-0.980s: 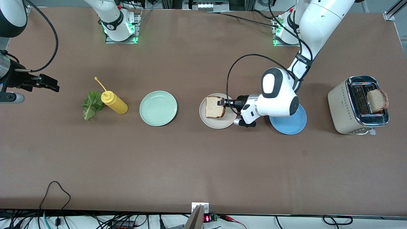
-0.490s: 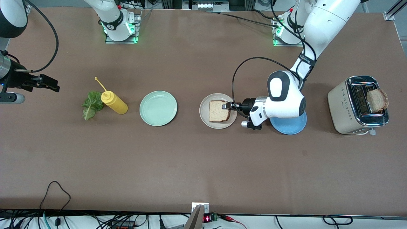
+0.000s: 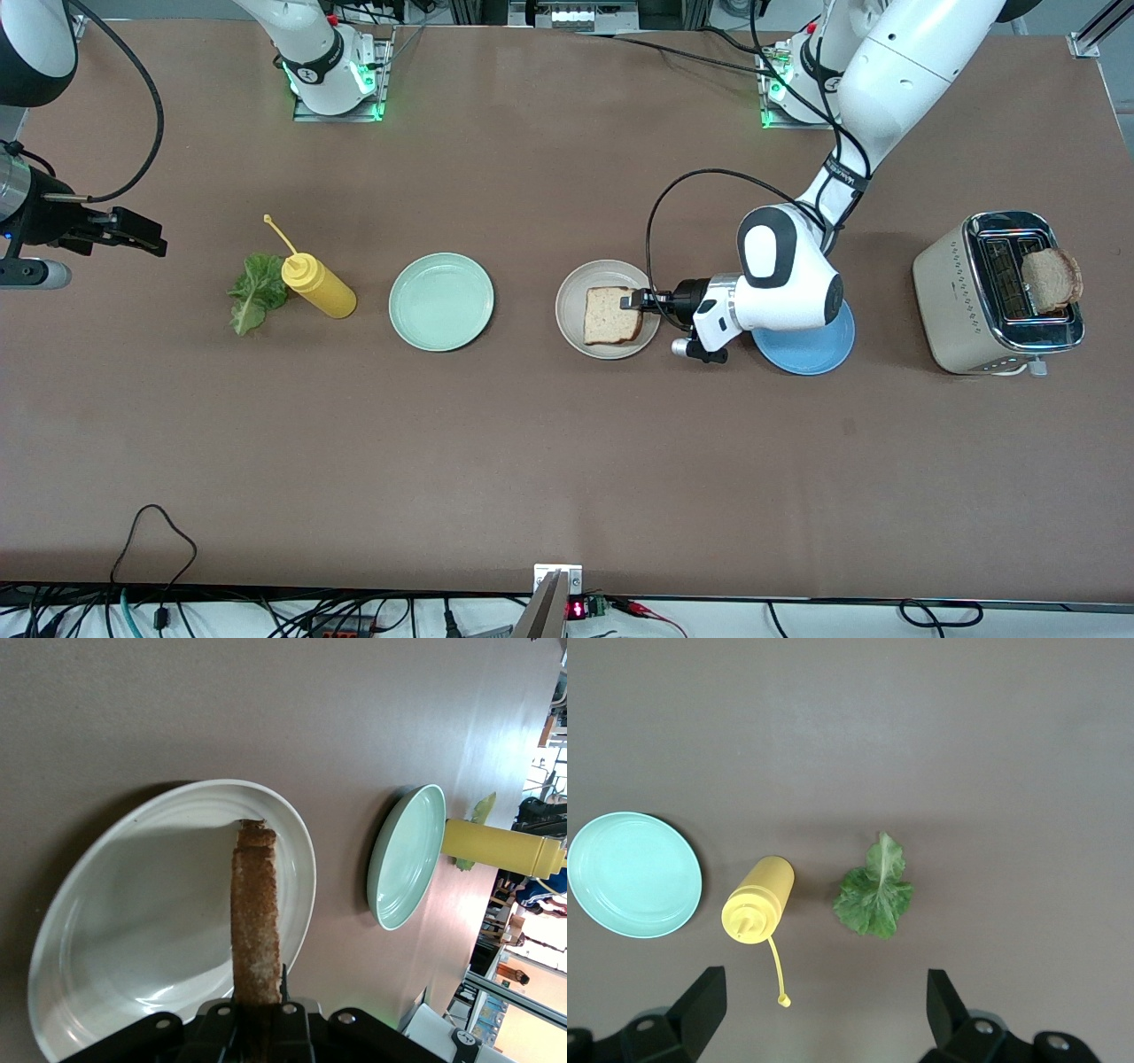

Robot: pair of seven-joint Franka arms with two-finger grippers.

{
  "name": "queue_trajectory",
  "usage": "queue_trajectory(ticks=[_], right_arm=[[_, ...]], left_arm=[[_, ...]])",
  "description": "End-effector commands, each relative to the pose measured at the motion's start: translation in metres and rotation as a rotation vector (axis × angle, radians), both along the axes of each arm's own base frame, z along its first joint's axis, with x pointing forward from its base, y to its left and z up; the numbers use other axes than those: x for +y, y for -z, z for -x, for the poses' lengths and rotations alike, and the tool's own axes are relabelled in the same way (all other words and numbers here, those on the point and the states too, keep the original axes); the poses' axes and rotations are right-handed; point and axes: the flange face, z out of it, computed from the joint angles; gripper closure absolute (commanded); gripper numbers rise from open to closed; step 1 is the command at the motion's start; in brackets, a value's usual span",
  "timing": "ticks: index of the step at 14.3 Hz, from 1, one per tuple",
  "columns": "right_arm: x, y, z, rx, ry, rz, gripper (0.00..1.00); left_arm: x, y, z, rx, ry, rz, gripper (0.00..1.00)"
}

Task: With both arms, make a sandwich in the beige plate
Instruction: 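Carry the bread slice to the beige plate and lay it down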

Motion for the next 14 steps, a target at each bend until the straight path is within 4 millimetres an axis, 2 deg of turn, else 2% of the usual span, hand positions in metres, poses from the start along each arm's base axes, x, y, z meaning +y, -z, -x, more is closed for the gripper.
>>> queue_trajectory(ticks=[1,6,10,12,13,14], right_arm=[[0.002,-0.001,0.001,0.006,0.012,-0.017,0.0],[0.002,-0.001,0.001,0.005,0.012,-0.017,0.0],[0.002,-0.001,0.001,0.005,0.012,-0.017,0.0],[0.002,-0.001,0.001,0.005,0.012,-0.017,0.0],[0.002,-0.001,0.0,0.002,0.011,-0.017,0.0],[0.002,0.001,-0.001,0.006,0.012,-0.017,0.0]], left_arm=[[-0.007,-0.008,0.003,-0.013,-0.006,0.04,1.0],[-0.015,-0.006,0.007,-0.007,0.008,0.052,1.0],[-0.011,0.012,0.01,-0.005,0.023,0.056,1.0],[-0.008,0.014,0.008,-0.012,0.024,0.058,0.99],[-0.007,0.014,0.008,-0.012,0.023,0.058,0.92],[-0.006,0.017,0.008,-0.006,0.021,0.058,0.8]])
